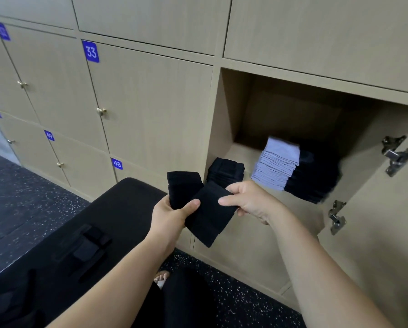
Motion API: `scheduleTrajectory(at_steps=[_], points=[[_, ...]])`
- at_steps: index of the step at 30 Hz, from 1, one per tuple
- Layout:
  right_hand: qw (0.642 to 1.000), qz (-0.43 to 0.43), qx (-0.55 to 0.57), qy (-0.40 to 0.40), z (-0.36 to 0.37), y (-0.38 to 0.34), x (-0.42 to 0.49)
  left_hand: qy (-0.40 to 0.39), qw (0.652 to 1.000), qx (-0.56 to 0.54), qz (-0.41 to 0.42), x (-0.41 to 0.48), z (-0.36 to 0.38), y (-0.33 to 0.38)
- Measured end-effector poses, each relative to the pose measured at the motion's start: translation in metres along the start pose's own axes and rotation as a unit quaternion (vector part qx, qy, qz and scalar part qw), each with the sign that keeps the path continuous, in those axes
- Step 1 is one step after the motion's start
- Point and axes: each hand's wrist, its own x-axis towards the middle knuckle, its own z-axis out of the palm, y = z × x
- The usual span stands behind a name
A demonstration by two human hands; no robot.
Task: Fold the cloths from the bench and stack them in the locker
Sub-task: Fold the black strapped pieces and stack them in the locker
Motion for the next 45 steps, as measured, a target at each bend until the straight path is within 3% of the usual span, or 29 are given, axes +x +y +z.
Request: scheduleTrajectory(at_steps=[7,14,24,32,37,41,45], points=[[0.989,0.013,0.076,0.128,-0.020,0.020,0.001,0.064,0.998,-0.016,-0.001,0.010,0.008,0.005],[0.911,0.074,0.196,0.355,-0.043,0.042,0.035,0.066,0.998,-0.004,0.001,0.024,0.013,-0.005],[0.859,0.109,0.303,0.397,-0.048,0.041,0.126,0.064,0.998,0.010,-0.008,0.065,0.008,-0.023],[0.841,0.122,0.342,0.401,-0.042,0.055,0.178,0.050,0.998,0.017,-0.022,0.094,0.009,-0.035],[0.870,0.122,0.259,0.402,-0.036,0.066,0.187,0.041,0.999,0.021,-0.026,0.102,0.009,-0.042],[0.902,0.132,0.062,0.406,-0.037,0.071,0.189,0.031,0.999,0.015,-0.028,0.104,0.008,-0.042],[0.898,0.155,-0.056,0.407,-0.040,0.073,0.186,0.032,0.999,0.013,-0.026,0.103,0.005,-0.041]])
